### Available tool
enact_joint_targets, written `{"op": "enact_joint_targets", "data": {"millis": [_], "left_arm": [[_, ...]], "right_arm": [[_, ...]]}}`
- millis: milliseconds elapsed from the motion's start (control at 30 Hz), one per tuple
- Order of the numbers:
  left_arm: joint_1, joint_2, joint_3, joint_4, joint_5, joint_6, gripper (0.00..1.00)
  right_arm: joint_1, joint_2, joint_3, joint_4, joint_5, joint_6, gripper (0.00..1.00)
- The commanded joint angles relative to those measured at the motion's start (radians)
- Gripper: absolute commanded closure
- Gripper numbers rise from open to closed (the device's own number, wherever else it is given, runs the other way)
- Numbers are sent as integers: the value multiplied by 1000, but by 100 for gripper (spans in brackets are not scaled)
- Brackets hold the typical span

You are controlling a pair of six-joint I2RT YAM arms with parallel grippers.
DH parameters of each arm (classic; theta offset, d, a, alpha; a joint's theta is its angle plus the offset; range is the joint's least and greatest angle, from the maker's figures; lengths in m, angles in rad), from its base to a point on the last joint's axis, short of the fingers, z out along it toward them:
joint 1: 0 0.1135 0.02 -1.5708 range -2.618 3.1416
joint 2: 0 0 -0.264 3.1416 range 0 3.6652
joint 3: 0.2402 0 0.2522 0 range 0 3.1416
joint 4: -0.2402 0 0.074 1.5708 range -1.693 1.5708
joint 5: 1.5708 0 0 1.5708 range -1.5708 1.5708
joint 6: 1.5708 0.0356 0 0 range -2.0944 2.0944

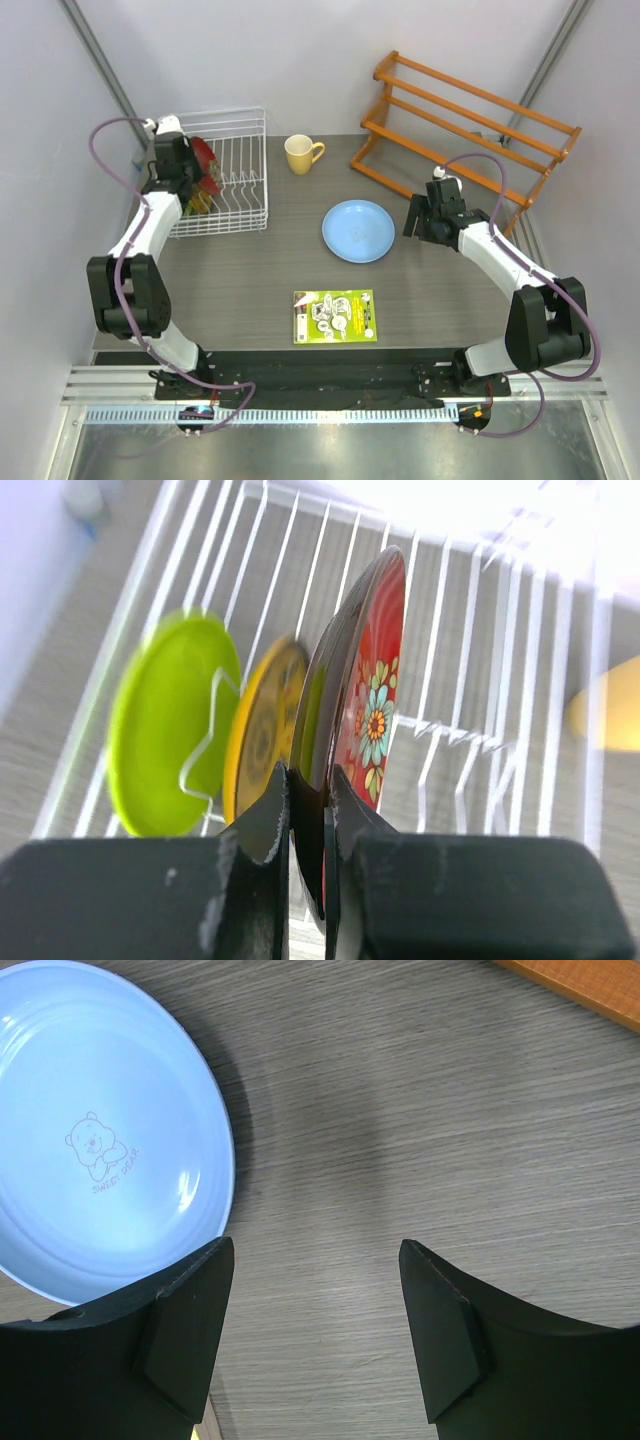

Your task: Unload the plates from the dish rack

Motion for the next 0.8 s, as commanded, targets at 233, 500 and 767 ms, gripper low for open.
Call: {"op": "enact_joint_targets", "data": {"millis": [233,500,767], "left_arm": [[-9,-229,86,-95,129,-36,100],[-90,-264,-109,63,471,-291,100],[-280,-204,-164,180,528,-375,100]], "right_arm": [[2,-36,50,46,-55,-31,27],[43,-42,68,253,-361,48,27],[97,15,61,428,-483,148,27]]}}
